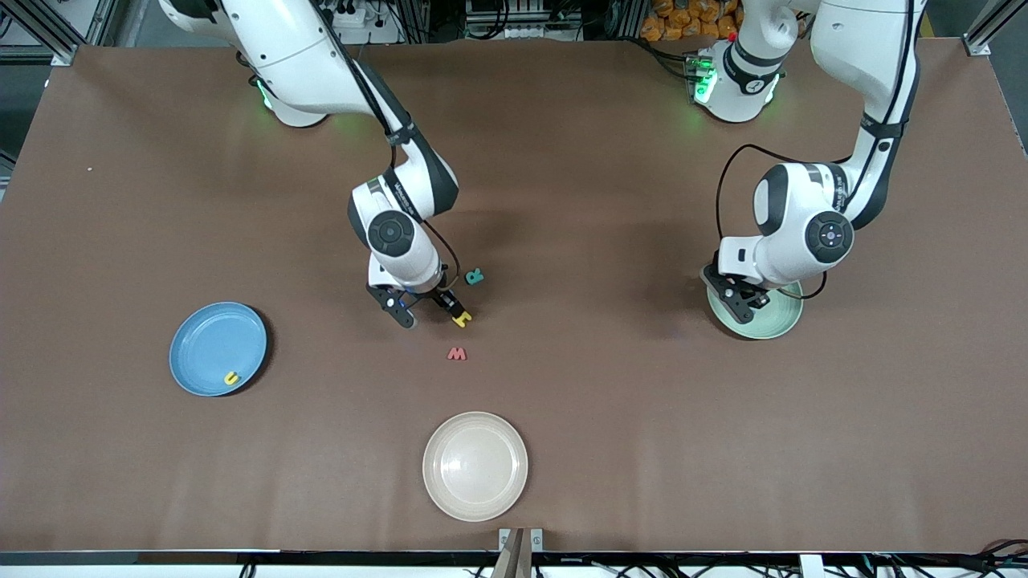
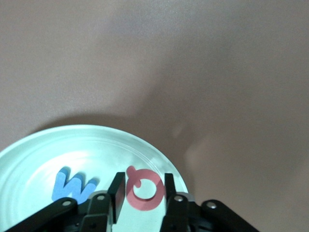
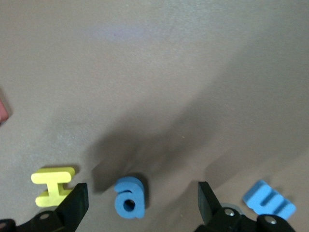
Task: Sort upper and lower case letters into plates
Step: 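Grasp the blue a with the right gripper while the left gripper returns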
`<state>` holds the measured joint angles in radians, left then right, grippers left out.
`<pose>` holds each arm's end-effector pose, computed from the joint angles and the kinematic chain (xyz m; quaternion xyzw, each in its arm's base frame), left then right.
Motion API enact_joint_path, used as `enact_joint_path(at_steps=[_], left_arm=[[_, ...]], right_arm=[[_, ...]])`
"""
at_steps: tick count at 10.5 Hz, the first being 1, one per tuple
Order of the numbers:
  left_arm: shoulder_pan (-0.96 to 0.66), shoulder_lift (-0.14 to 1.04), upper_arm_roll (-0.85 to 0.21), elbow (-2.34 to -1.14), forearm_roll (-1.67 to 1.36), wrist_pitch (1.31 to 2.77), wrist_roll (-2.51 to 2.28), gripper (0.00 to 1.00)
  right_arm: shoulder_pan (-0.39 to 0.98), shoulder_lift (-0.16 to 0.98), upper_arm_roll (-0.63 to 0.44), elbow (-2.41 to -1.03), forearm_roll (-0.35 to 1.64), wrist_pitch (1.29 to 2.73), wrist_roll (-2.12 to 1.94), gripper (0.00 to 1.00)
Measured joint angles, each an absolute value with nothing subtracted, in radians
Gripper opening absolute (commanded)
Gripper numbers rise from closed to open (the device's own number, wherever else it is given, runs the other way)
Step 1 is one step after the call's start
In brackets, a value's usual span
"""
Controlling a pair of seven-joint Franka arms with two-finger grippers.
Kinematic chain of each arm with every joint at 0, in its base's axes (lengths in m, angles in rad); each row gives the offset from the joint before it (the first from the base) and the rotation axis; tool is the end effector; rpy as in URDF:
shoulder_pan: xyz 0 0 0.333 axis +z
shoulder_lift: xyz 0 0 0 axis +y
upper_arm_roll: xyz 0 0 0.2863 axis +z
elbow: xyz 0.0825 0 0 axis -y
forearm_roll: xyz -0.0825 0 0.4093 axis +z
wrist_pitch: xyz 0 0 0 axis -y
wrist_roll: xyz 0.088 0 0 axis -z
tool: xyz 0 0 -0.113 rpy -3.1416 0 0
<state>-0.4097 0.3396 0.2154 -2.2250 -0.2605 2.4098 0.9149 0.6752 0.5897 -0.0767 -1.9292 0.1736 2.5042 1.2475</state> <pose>0.5274 -0.1001 0.1566 0.8953 -0.4377 -0.0497 0.0655 0.5131 0.3483 0.1274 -0.9251 0.3784 0.0270 0.0137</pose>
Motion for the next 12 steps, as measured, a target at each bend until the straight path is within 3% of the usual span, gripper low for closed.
enact_joint_path(at_steps=[4,7,8,9,10,12], left_arm=[[-0.428,0.34,0.216,-2.233,-0.344,2.41,0.891,1.0],[-0.577,0.341,0.212,-2.22,-0.455,2.418,0.616,1.0],[-0.649,0.344,0.21,-2.201,-0.46,2.425,0.492,1.0],[-0.707,0.354,0.21,-2.179,-0.468,2.431,0.386,1.0],[-0.765,0.371,0.21,-2.16,-0.487,2.453,0.281,1.0],[-0.867,0.414,0.209,-2.142,-0.511,2.524,0.1,1.0]], right_arm=[[0.683,0.57,-0.077,-1.952,0.172,2.507,1.244,1.0],[0.689,0.58,-0.077,-1.962,0.17,2.547,1.244,1.0],[0.69,0.583,-0.077,-1.963,0.17,2.552,1.244,0.8],[0.69,0.583,-0.077,-1.963,0.17,2.554,1.244,0.31],[0.69,0.583,-0.077,-1.963,0.17,2.556,1.244,0.0],[0.691,0.582,-0.077,-1.963,0.17,2.559,1.244,0.0]])
